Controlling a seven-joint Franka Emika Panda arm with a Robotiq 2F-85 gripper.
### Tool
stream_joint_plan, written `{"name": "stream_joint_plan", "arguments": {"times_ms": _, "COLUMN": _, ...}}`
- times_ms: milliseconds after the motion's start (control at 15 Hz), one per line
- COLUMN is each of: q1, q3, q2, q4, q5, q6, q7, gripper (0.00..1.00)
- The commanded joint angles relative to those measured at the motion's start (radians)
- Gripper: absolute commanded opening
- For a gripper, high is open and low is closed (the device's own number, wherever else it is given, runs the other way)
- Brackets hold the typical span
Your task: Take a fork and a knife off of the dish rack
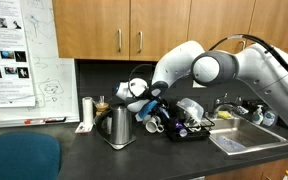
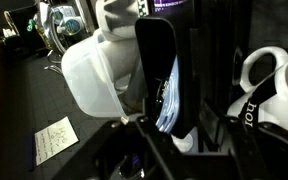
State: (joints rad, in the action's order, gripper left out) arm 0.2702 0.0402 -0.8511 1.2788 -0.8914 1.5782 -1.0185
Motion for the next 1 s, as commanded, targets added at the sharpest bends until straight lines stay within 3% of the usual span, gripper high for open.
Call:
{"name": "stream_joint_plan", "arguments": {"times_ms": 0, "q1": -0.011, "q3": -0.004, "q2": -0.004, "q4": -0.02, "q5": 0.03, "q6": 0.01, "q7": 0.015, "gripper": 0.85}}
{"name": "stream_joint_plan", "arguments": {"times_ms": 200, "q1": -0.006, "q3": 0.005, "q2": -0.009, "q4": -0.026, "q5": 0.03, "q6": 0.004, "q7": 0.007, "gripper": 1.0}}
{"name": "stream_joint_plan", "arguments": {"times_ms": 933, "q1": -0.005, "q3": 0.005, "q2": -0.005, "q4": -0.028, "q5": 0.044, "q6": -0.01, "q7": 0.014, "gripper": 1.0}}
